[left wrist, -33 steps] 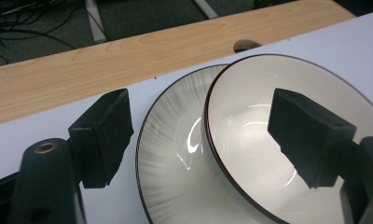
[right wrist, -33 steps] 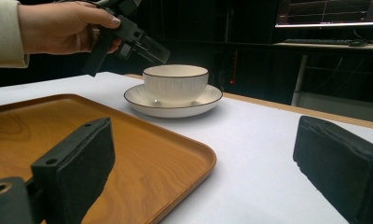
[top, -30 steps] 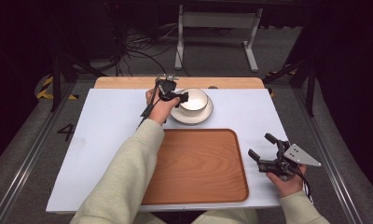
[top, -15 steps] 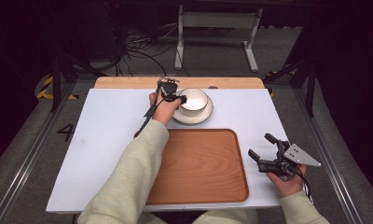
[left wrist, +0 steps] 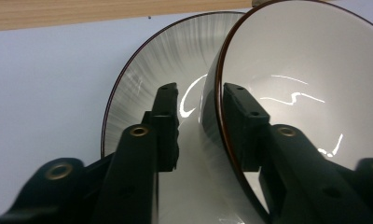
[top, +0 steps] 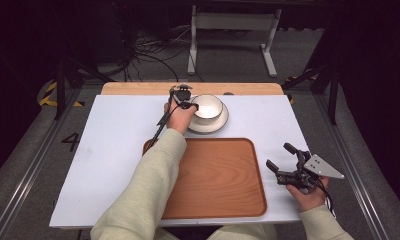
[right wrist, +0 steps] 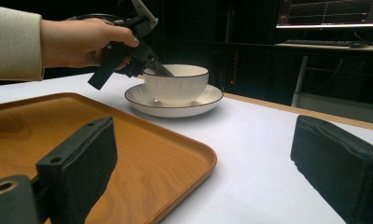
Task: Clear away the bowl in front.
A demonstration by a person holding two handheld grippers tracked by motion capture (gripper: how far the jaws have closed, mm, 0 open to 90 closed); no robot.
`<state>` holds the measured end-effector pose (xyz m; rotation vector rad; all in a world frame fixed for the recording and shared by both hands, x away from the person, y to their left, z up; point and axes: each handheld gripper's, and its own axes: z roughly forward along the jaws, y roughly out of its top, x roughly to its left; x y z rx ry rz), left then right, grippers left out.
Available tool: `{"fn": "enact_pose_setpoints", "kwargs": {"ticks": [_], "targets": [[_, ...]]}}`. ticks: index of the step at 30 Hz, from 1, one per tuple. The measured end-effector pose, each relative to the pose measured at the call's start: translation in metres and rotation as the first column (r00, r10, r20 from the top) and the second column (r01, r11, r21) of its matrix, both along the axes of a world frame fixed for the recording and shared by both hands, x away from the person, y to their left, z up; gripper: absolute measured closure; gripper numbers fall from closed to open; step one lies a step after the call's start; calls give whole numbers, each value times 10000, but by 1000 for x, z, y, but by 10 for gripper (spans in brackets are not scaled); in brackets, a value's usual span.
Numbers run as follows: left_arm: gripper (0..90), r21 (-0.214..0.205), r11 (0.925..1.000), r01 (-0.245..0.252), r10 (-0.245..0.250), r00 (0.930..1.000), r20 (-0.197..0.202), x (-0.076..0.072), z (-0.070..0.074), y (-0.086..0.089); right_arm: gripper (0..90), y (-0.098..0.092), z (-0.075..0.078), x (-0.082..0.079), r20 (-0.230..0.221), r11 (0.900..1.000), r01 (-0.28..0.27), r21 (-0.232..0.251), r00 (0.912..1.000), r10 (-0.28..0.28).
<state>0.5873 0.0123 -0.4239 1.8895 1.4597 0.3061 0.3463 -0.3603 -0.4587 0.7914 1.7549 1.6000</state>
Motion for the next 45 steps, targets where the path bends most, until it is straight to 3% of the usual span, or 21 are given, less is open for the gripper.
{"fn": "enact_pose_setpoints", "kwargs": {"ticks": [2,3,12,17,24,31,34,36,45], "targets": [[716,31,10000,-13,13,10000,13,1,0,-2,77,0,0,0,3,10000,13,6,10000,-13],[792,45,10000,-16,17,10000,-25,1,0,-3,77,0,0,0,4,10000,14,7,10000,-14],[809,247,9997,-95,97,9999,-73,1,2,-7,79,0,0,0,12,10000,18,35,10000,-18],[819,-111,9999,-12,12,10000,-9,-1,7,-3,83,0,0,0,-6,10000,36,25,10000,-36],[813,-17,9999,103,-102,9994,345,-6,13,-4,84,0,0,0,-31,10000,45,23,10000,-45],[811,-585,9978,297,-275,9989,381,-14,26,1,84,0,0,0,-51,10000,59,17,10000,-59],[811,-548,9975,456,-430,9979,477,-17,31,2,84,0,0,0,-48,10000,62,10,10000,-62],[810,-307,9982,506,-484,9965,682,-22,38,5,84,0,0,0,-45,10000,56,18,10000,-56],[810,-165,9980,606,-591,9951,796,-31,54,20,83,0,0,0,-59,10000,75,-2,10000,-75]]}}
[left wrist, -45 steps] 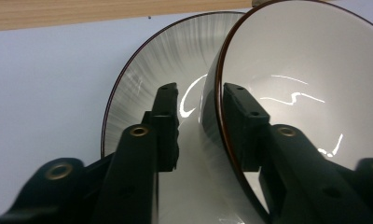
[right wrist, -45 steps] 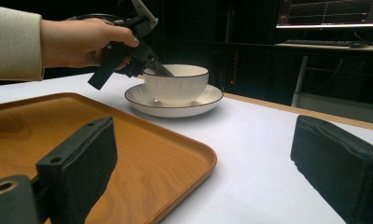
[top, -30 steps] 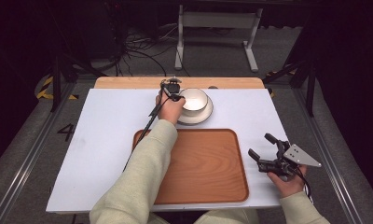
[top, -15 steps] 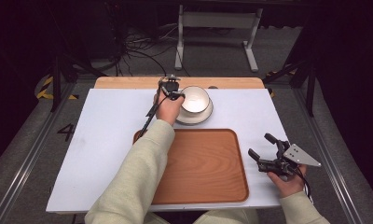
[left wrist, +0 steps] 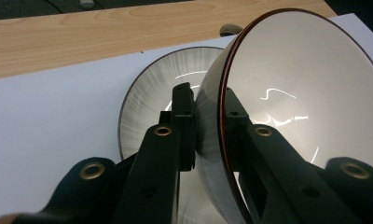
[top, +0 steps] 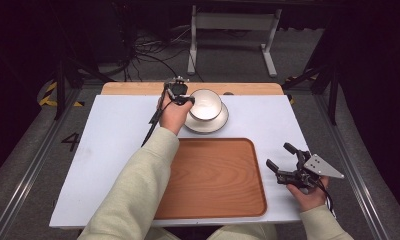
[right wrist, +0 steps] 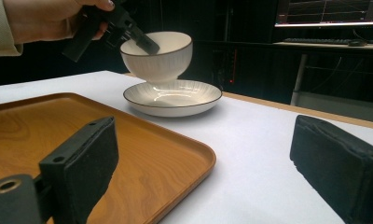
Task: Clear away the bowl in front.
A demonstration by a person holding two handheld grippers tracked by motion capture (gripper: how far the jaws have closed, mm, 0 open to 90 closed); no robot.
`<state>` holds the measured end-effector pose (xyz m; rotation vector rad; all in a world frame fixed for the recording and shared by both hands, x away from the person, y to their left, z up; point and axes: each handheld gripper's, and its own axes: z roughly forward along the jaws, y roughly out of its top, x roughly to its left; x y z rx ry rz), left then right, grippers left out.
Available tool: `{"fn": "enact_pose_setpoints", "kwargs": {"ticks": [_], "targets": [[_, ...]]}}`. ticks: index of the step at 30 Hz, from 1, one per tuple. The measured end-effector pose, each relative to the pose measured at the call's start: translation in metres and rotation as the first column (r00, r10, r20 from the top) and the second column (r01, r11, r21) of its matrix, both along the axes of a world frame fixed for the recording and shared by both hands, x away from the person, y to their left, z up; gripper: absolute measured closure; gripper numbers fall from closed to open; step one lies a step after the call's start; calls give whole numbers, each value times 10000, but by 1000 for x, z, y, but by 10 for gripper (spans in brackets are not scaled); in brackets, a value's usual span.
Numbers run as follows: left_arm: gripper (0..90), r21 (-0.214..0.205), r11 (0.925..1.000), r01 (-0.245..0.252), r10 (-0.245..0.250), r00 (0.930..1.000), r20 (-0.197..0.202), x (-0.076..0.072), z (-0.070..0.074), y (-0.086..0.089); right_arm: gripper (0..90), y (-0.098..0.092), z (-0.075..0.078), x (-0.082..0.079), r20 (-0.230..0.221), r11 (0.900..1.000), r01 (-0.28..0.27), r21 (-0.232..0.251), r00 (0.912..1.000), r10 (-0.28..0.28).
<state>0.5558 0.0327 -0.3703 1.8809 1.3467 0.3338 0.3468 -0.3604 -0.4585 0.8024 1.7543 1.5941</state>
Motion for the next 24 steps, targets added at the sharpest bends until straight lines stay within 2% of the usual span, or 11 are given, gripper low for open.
{"fn": "enact_pose_setpoints", "kwargs": {"ticks": [5,16,24], "targets": [[810,98,9999,108,-110,9998,145,-7,8,9,83,0,0,0,1,10000,3,2,10000,-3],[810,184,9975,687,-687,9976,-13,-26,25,26,83,0,0,0,-10,10000,-2,2,10000,2],[810,277,9907,1332,-1331,9911,-49,-43,37,36,83,0,0,0,-31,10000,17,-19,10000,-17]]}}
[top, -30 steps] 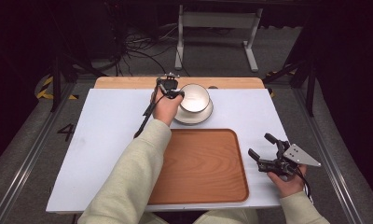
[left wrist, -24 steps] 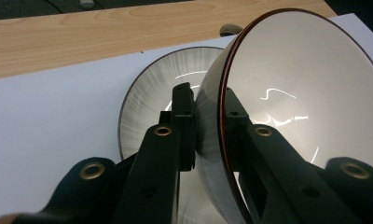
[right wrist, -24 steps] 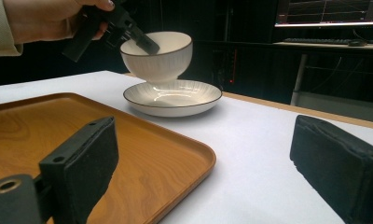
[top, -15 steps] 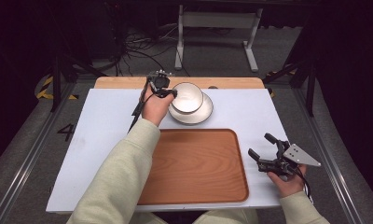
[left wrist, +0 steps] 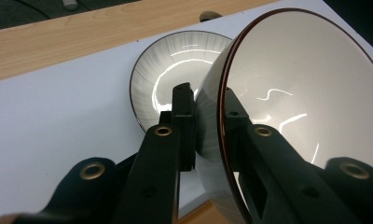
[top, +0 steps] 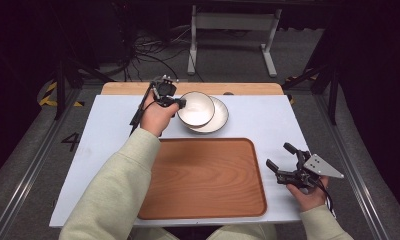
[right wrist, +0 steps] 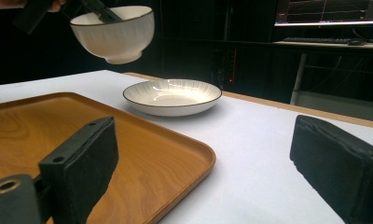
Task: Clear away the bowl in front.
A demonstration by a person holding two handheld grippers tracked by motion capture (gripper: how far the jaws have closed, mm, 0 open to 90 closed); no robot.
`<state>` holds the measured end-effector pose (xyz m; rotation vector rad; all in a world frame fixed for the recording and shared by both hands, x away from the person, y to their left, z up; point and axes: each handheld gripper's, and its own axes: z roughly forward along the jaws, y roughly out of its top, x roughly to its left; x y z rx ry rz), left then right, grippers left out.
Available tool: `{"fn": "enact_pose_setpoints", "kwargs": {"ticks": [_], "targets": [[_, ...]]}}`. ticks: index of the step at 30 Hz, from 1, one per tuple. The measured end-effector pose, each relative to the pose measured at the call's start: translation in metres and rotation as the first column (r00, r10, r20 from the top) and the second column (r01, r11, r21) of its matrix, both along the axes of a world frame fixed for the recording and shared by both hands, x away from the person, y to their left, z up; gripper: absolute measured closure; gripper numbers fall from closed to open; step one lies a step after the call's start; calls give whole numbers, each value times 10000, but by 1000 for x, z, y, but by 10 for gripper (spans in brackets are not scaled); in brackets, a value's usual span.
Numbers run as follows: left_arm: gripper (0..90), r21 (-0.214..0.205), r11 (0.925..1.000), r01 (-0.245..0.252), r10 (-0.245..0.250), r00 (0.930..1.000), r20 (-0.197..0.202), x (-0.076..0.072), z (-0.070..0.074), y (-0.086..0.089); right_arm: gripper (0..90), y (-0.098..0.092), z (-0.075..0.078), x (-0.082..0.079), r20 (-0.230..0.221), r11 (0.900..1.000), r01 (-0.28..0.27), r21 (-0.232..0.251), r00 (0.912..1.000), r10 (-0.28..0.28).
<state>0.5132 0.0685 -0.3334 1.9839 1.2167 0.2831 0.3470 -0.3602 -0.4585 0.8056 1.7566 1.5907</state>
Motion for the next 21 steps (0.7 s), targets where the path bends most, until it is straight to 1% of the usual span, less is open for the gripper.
{"fn": "enact_pose_setpoints", "kwargs": {"ticks": [3,7,11,16,20,21], "targets": [[810,231,9991,359,-359,9994,-12,-6,2,3,83,0,0,0,3,10000,1,-4,10000,-1],[810,102,9978,653,-651,9977,-189,-14,2,5,83,0,0,0,-1,10000,-11,18,10000,11],[811,104,9953,962,-960,9953,-154,-22,5,7,82,0,0,0,2,10000,-9,13,10000,9],[810,153,9901,1397,-1394,9901,-141,-32,9,9,82,0,0,0,1,10000,-11,12,10000,11],[810,366,9863,1609,-1602,9869,-194,-37,10,9,81,0,0,0,-3,10000,-13,18,10000,13],[810,438,9839,1733,-1726,9848,-193,-39,10,9,81,0,0,0,-7,10000,-11,24,10000,11]]}}
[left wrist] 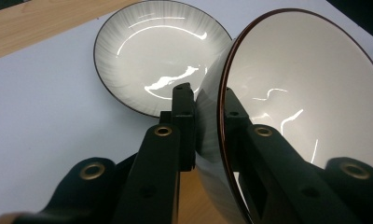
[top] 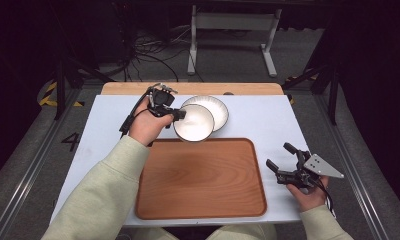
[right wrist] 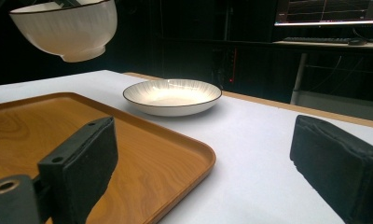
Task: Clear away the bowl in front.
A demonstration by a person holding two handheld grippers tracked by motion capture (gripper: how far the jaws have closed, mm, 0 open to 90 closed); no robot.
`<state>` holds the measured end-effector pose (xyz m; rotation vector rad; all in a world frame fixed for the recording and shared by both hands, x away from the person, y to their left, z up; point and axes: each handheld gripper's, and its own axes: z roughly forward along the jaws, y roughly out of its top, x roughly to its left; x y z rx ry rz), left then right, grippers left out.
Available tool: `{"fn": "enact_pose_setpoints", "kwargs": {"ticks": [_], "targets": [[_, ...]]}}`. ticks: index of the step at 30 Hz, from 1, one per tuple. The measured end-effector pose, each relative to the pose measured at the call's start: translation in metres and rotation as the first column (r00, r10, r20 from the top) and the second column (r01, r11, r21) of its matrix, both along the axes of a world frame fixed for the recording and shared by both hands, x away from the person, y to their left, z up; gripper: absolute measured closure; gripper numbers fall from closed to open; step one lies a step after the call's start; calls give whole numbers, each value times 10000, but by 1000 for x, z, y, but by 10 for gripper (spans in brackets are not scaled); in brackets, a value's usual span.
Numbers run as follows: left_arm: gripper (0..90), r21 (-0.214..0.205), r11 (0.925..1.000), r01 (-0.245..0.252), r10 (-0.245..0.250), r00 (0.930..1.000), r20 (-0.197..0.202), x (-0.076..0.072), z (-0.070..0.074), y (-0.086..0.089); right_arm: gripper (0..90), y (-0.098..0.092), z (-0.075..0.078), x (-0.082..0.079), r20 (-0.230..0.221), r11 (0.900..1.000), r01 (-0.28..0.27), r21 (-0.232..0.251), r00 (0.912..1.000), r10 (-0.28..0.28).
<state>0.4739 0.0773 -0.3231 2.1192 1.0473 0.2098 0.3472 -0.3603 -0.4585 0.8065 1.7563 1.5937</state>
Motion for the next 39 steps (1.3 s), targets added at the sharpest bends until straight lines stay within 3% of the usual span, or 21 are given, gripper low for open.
{"fn": "enact_pose_setpoints", "kwargs": {"ticks": [8,15,27,31,39], "targets": [[810,130,9991,406,-406,9992,21,-8,0,2,80,0,0,0,9,10000,5,3,10000,-5],[810,353,9965,764,-756,9969,-222,-11,-6,1,79,0,0,0,15,10000,2,11,10000,-2],[810,784,9857,1491,-1435,9869,-730,-16,-30,-9,79,0,0,0,-2,10000,22,47,10000,-22],[810,1116,9796,1671,-1568,9830,-958,-18,-39,-14,79,0,0,0,-20,10000,3,74,10000,-3],[810,1276,9688,2127,-1950,9711,-1379,-22,-50,-19,80,0,0,0,-43,10000,12,81,10000,-12]]}}
